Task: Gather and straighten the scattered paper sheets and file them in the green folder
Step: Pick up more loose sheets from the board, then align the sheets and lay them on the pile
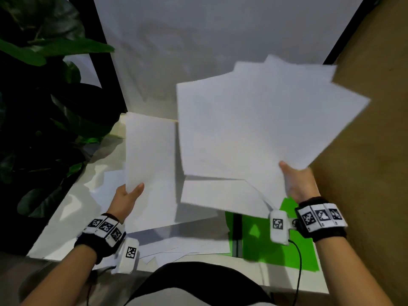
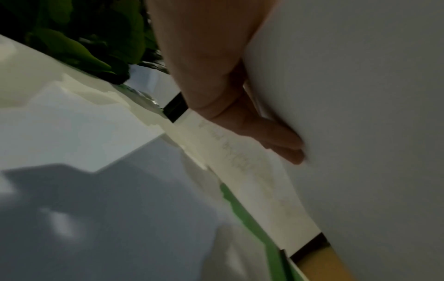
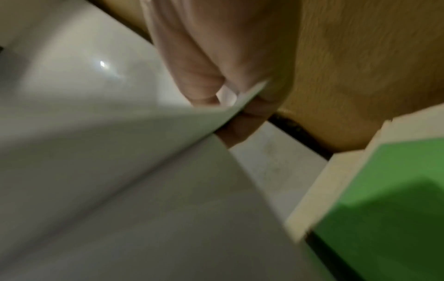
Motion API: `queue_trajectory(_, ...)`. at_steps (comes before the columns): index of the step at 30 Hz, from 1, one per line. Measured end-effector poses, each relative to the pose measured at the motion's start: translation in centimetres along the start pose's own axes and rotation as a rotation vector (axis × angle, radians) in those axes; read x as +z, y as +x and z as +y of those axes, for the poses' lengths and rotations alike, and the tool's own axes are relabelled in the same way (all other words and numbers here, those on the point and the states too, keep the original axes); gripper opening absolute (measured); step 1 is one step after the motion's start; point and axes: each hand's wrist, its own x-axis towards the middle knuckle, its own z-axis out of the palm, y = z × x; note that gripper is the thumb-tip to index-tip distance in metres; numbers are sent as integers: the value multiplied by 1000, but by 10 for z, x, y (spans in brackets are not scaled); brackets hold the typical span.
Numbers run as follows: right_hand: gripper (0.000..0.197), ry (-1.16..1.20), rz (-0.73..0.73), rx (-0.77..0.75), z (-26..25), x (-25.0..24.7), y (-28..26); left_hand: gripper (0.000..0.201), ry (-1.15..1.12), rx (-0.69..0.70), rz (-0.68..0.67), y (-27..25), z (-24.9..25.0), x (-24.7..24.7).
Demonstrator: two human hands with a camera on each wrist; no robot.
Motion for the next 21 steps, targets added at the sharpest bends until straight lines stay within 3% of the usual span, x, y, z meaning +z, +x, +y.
queue_trajectory(5,85,223,-438,293,36,42,-17,20,-41,4,-131,-1,25,20)
queue_trajectory(8,82,231,-642,352,40,61,-24,35,-225,-21,-194,-13,37,20)
queue_trajectory(9,75,221,-666,342,38,66,-26,31,-276,-3,-256,-17,42,20)
queue_trajectory(10,65,213,-669,314,37,70,-27,28,-377,5,-367,-21,48,18)
queue_trajectory(11,53,202,-655,276,35,72,-27,42,-496,0,-462,-21,51,15)
queue_trajectory(12,43,174,-617,235,33,73,-26,58,-574,-39,-457,-18,52,13)
queue_trajectory(14,35,97,-531,169,30,73,-26,74,-598,-147,-270,-5,52,9)
queue_trajectory(15,36,67,-494,138,29,73,-25,68,-560,-143,-178,-3,52,8)
queue_trajectory(18,36,17,-428,53,23,75,-25,20,-351,-44,-191,-4,61,8)
queue_trajectory(19,35,19,-419,27,21,77,-25,21,-279,-22,-173,-3,61,8)
queue_trajectory(21,34,37,-430,-18,12,83,-26,57,-211,50,-152,-1,60,10)
